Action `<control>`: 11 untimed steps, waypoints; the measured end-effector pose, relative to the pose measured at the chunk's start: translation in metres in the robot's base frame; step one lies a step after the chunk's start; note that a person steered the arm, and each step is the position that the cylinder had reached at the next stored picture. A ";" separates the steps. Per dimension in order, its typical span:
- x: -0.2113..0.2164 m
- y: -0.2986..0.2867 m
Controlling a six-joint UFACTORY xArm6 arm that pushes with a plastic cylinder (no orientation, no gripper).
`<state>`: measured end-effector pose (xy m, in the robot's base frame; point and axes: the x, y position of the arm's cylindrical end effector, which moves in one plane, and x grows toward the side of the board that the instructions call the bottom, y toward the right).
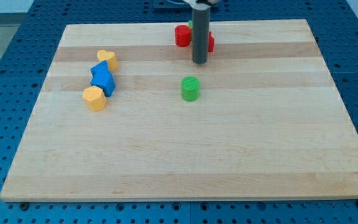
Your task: Push the green circle into the red circle
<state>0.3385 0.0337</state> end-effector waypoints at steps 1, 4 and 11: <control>0.046 0.008; 0.112 -0.046; 0.000 -0.021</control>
